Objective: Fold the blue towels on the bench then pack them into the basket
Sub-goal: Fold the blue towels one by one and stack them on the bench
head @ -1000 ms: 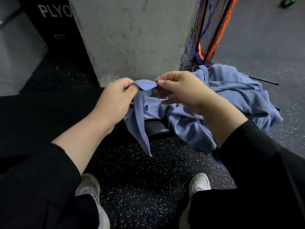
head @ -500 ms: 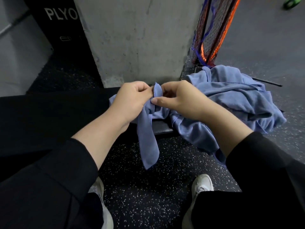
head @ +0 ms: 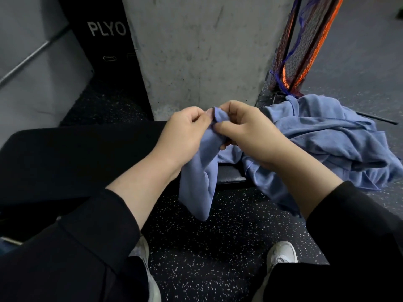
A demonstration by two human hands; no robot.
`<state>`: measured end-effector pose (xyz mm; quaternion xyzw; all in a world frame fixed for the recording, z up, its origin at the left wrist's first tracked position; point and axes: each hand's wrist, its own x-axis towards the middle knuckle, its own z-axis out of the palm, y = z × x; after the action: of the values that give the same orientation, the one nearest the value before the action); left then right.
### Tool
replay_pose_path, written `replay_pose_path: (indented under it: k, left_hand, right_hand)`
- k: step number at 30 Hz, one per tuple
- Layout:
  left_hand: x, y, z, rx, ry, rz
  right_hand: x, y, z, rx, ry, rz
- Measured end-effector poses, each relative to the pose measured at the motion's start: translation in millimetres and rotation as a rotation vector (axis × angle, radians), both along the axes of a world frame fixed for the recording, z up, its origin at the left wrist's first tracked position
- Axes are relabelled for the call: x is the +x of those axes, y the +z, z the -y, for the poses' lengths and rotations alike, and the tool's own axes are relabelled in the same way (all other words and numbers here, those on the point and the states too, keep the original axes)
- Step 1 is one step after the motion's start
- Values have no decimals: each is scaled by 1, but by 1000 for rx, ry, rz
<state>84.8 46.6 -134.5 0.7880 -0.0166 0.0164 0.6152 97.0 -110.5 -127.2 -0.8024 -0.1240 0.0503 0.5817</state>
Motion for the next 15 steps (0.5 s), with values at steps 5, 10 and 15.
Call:
replay_pose_path:
  k: [5, 10, 15]
  left_hand:
    - [-5, 5, -21, 42, -84, -12]
    - [-11, 0, -63, 307, -243, -143]
    - [-8, -13, -115, 511, -71, -182]
  right_hand:
    - [-2, 9, -7, -241, -9, 169]
    - [1, 12, -10, -338, -102, 215]
    - [6, 24, 0, -190, -232, 136]
